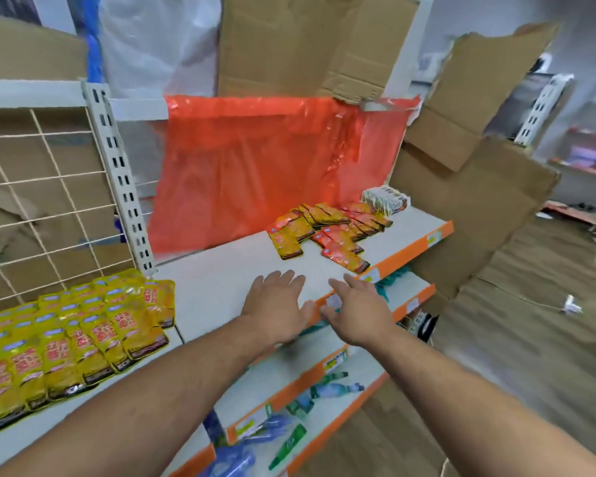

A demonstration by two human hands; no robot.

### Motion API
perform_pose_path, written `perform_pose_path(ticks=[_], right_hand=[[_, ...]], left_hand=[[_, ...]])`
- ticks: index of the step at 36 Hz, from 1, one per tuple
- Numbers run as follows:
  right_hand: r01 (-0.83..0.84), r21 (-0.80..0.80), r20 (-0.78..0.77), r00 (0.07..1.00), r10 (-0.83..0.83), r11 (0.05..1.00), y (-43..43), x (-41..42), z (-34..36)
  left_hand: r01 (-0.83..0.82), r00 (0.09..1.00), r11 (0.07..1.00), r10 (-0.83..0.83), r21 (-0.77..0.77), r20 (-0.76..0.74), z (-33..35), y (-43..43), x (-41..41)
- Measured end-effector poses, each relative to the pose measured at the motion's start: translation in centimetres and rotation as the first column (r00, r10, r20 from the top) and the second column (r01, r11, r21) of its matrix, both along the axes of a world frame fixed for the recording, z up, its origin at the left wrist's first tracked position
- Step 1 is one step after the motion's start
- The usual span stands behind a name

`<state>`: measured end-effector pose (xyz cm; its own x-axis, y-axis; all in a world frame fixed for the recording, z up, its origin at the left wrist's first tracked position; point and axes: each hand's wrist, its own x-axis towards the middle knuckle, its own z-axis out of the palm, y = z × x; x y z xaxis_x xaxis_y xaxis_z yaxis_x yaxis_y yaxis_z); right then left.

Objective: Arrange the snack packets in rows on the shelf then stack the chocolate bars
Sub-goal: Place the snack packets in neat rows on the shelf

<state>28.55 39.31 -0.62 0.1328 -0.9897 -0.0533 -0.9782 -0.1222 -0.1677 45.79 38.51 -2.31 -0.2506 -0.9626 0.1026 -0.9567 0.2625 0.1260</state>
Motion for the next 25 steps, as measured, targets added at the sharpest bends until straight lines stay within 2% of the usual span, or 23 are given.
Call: perform_pose_path(ticks=[11, 19, 25], right_hand=[[0.110, 0.009, -0.005, 0.994, -0.110, 0.994, -9.9, -4.5, -0.2], [0.071, 0.016, 0.008, 0.997, -0.071, 0.997, -16.0, -7.1, -1.4], [-0.029, 0.080, 0.039, 0.999, 0.026, 0.996, -20.8, -8.9, -2.5]], left_hand=[[0.105, 0.994, 0.994, -0.105, 0.007, -0.008, -0.7, -11.8, -4.3], [0.092, 0.996, 0.995, -0.092, -0.023, -0.017, -1.7, -17.0, -6.9], [0.020, 1.000, 0.999, -0.020, 0.043, 0.018, -2.9, -19.5, -8.4]])
